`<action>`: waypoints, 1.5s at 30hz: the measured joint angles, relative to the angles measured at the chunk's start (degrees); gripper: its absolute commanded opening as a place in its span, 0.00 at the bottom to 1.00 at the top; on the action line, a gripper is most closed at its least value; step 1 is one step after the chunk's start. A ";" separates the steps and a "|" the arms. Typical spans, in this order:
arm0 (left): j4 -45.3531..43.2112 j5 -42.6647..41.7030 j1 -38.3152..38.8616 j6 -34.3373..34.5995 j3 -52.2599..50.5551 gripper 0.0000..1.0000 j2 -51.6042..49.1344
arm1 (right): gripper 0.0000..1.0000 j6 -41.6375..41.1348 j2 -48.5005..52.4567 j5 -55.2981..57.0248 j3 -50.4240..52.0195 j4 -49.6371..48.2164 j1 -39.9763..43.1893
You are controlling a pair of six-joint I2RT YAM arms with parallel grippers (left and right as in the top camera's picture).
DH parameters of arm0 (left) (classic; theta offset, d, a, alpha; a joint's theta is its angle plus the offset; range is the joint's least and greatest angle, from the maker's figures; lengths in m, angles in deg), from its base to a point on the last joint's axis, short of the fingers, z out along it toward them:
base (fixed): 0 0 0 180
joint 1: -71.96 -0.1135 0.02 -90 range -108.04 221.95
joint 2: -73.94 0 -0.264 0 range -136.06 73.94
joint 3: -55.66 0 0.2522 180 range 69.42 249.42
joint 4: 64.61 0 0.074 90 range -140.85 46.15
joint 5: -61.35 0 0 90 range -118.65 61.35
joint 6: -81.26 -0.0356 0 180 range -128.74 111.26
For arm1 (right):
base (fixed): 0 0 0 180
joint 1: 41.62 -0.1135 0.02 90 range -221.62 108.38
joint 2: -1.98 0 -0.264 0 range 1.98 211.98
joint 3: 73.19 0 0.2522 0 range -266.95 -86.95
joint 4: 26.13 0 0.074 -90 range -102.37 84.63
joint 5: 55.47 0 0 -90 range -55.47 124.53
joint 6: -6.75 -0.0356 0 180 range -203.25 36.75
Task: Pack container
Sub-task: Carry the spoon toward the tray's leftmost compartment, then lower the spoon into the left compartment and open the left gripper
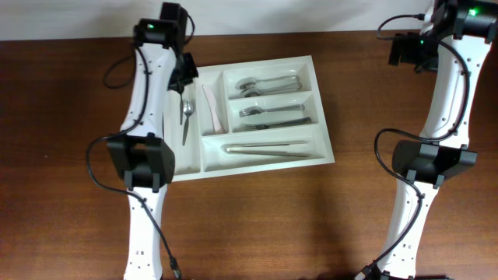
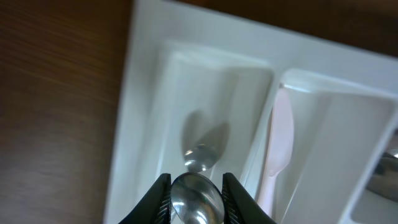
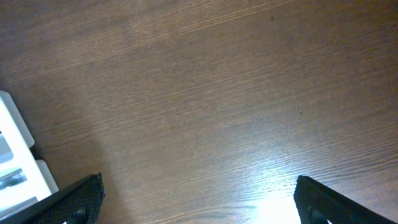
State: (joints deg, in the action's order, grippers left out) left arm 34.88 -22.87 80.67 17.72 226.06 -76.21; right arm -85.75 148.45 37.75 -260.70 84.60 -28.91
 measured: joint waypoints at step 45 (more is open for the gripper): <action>-1.11 -0.02 1.16 0.31 0.68 0.87 -7.91 | 0.99 0.02 0.00 0.00 0.00 0.02 0.00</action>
State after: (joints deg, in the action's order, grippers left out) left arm 33.77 -22.89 81.82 18.03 226.74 -84.12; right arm -85.73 148.45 37.75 -260.70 84.62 -28.91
